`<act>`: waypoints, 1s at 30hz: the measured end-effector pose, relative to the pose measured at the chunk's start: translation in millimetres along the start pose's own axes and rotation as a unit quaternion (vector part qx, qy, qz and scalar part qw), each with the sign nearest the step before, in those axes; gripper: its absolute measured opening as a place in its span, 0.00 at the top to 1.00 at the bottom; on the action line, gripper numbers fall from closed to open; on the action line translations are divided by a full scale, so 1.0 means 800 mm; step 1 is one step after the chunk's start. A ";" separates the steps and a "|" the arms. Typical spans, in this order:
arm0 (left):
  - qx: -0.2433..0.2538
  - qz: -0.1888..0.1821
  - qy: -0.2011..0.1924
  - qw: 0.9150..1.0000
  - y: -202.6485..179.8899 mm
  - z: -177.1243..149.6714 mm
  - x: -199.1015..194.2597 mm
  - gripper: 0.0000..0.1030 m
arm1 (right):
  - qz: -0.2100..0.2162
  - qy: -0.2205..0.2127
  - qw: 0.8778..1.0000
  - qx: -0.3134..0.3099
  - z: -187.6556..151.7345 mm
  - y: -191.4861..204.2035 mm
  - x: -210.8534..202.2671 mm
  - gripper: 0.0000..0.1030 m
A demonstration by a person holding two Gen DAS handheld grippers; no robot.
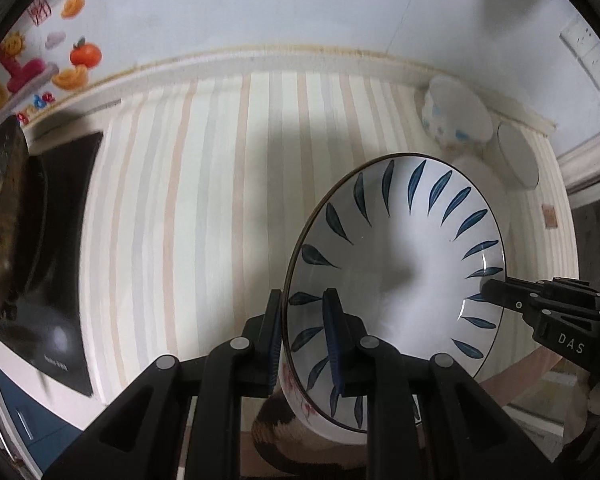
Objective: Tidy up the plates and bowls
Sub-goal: 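Carry the blue-striped plate and lower it onto the plate stack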
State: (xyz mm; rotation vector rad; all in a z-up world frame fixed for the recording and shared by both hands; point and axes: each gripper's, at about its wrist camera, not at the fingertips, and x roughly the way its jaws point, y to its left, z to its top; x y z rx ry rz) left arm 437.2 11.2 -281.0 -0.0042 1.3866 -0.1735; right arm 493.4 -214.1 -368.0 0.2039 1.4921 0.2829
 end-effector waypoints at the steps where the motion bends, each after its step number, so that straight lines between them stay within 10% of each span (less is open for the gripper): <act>1: 0.000 -0.001 0.007 1.000 -0.001 -0.008 0.008 0.83 | 0.000 0.005 1.000 0.001 -0.007 -0.002 0.005 0.88; 30: -0.005 0.029 0.061 0.998 -0.024 -0.059 0.104 0.82 | 0.003 0.058 0.998 0.012 -0.079 -0.031 0.090 0.88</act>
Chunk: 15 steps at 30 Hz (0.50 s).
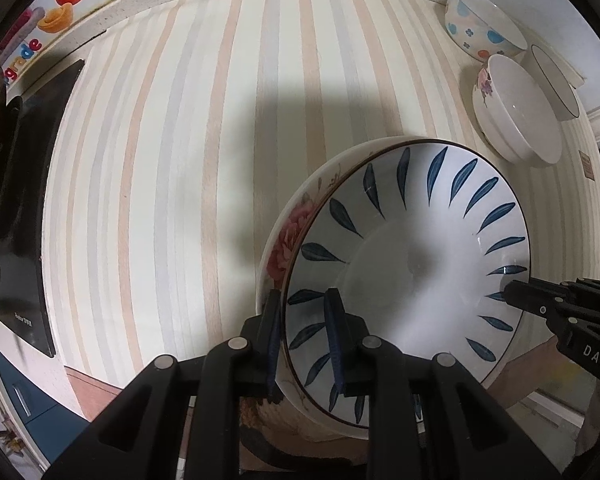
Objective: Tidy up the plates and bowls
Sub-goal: 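Carry the blue-striped plate and lower it onto the plate stack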
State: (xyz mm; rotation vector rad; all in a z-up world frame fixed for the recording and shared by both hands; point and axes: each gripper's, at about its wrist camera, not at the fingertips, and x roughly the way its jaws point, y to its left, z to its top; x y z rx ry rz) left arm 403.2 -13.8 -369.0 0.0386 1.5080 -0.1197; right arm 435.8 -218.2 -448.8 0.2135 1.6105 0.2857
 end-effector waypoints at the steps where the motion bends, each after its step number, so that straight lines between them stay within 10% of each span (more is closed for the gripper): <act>1: -0.001 0.000 -0.001 1.000 0.002 -0.002 0.002 0.81 | 0.000 0.000 1.000 -0.001 0.000 0.000 0.000 0.88; 15: -0.041 -0.006 -0.003 0.999 0.004 -0.019 0.017 0.79 | 0.015 -0.008 1.000 0.001 -0.004 -0.007 -0.018 0.85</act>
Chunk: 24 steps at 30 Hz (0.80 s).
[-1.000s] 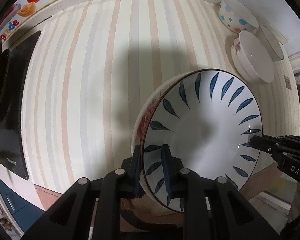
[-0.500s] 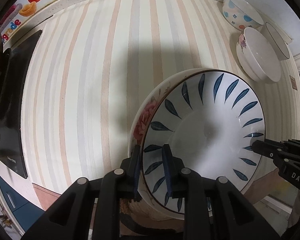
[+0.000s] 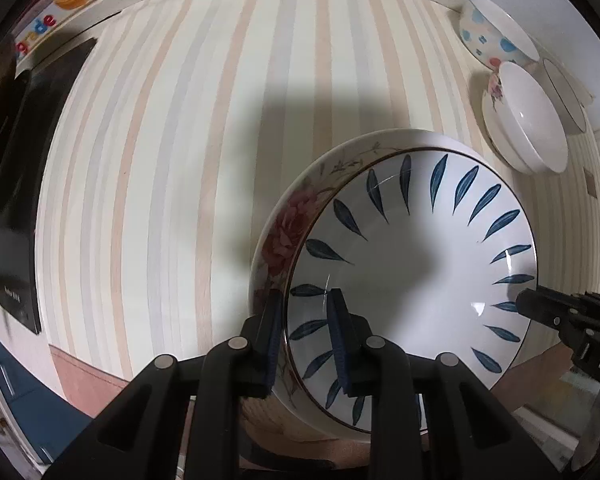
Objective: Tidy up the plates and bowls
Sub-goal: 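Carry the blue-striped plate and lower it onto the plate stack, then open both grippers and lift them away from the stack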
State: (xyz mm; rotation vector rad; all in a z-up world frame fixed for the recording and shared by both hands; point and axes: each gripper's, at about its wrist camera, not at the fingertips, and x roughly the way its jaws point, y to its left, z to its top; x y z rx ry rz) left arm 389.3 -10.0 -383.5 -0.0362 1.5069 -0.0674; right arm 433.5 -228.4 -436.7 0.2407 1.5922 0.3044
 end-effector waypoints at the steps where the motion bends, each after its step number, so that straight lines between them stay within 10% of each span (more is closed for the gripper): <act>1: -0.003 0.000 -0.001 1.000 0.001 -0.001 0.000 0.79 | -0.001 -0.001 1.000 -0.002 0.000 0.001 -0.001 0.85; 24: 0.006 -0.027 -0.138 0.990 -0.007 -0.122 -0.192 0.79 | -0.019 -0.124 0.991 -0.044 -0.133 0.082 -0.151 0.85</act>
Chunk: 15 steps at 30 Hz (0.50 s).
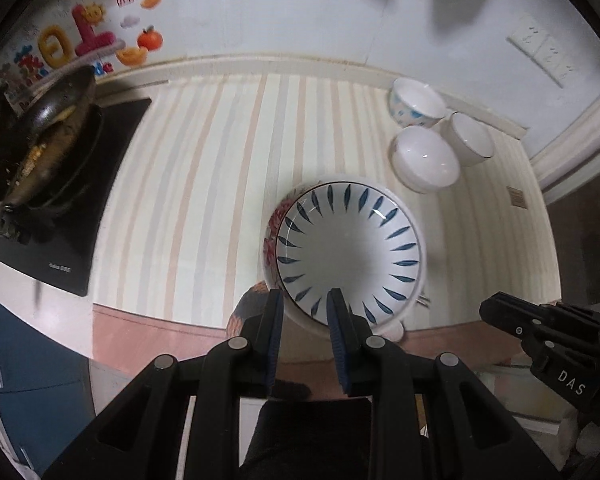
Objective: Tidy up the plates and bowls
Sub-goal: 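Open both grippers and lift them away from the stack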
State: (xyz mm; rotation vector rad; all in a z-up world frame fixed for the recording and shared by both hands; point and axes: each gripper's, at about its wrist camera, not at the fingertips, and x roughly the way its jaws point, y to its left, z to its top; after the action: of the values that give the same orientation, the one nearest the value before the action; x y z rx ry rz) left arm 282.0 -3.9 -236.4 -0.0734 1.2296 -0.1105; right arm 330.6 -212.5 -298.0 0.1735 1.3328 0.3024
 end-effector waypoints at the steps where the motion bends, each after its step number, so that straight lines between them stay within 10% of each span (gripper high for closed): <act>1: 0.002 0.001 -0.006 1.000 -0.001 -0.006 -0.010 0.79 | 0.000 -0.006 1.000 -0.001 -0.007 0.004 -0.010 0.85; 13: 0.026 -0.009 -0.018 0.999 -0.011 -0.049 -0.061 0.77 | -0.001 -0.053 0.999 0.004 -0.073 0.043 -0.099 0.83; 15: 0.026 -0.003 -0.020 0.999 -0.014 -0.049 -0.060 0.76 | 0.007 -0.054 0.999 0.007 -0.077 0.043 -0.106 0.65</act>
State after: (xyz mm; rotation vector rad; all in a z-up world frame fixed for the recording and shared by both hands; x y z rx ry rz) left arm 228.5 -8.8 -203.1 -0.0340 1.1860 -0.1457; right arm 249.6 -209.5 -223.3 0.2076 1.2277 0.2910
